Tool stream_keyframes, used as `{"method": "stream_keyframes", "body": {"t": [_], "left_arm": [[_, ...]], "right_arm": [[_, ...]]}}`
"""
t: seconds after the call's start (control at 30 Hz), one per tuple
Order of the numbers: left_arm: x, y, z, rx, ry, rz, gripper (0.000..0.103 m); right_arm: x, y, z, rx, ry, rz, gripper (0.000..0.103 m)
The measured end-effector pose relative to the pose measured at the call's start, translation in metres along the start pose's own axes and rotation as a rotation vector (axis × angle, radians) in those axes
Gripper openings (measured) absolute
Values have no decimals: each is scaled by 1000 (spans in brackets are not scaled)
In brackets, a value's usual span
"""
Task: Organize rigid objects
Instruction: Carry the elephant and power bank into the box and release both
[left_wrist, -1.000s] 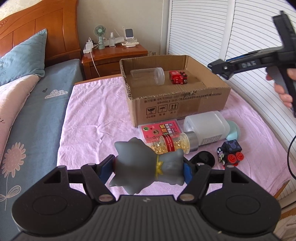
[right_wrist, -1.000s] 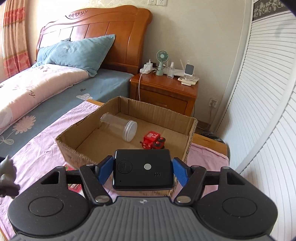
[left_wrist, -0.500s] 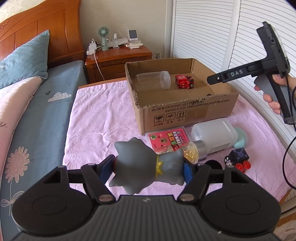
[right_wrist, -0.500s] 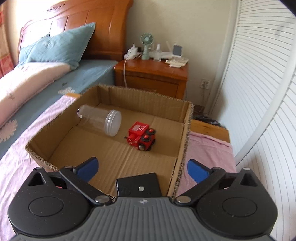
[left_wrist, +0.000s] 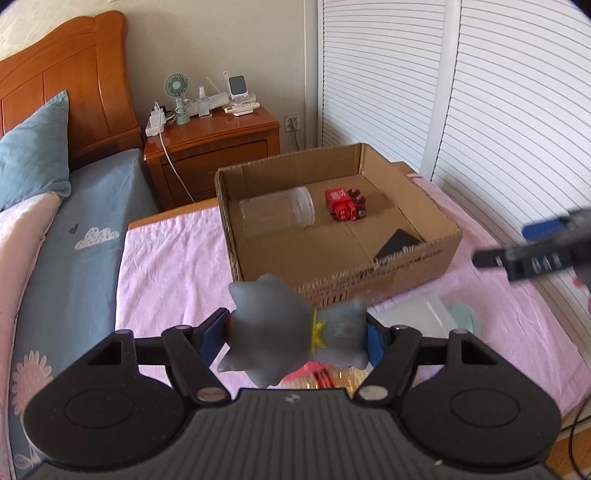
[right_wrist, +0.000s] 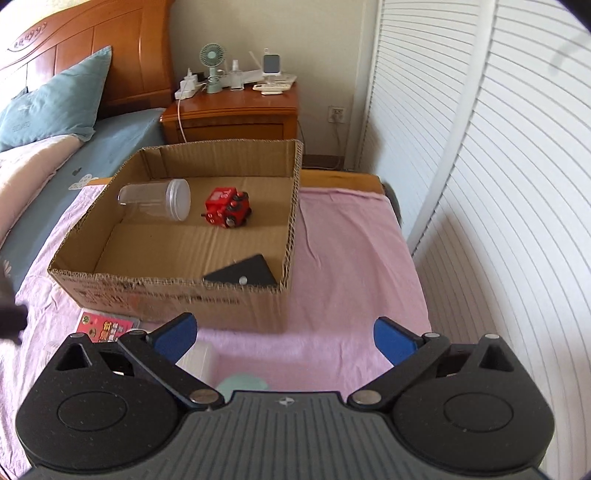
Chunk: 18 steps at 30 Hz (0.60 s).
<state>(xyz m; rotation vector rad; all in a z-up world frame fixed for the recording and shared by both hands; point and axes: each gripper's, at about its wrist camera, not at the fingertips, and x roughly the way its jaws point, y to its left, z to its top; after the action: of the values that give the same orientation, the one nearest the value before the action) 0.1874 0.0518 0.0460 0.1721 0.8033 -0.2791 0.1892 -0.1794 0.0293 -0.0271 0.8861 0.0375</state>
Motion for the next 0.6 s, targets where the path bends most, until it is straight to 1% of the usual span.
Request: {"method": "stream_keyframes", "body": {"t": [0.1,0.23,0.37,0.4,0.5,0.53,0.6], "left_arm": [[13,-4,19,4,-4,9,72],[39,-7,40,-9,18,0,72],[65,-10,50,-14,37,48,72],[68,-10,52,-19,27,68,75],[71,-11,56,-31,4,137,98],[68,-11,55,-33,-6,142,98],[60,-9,53,-37,-16,119,98]], "right_arm": [[-6,-2,-13,33,0,20,103],[-10,-4,-24,64,-5,41,103],[-12,-10,-29,87,2,38,103],[-11,-11,-30,87,7,34,103],[-10,-14,-30,86,14,9,103],[-10,-15,-30,89,13,7,103],[-11,-18,-31,99,12,14,103]]}}
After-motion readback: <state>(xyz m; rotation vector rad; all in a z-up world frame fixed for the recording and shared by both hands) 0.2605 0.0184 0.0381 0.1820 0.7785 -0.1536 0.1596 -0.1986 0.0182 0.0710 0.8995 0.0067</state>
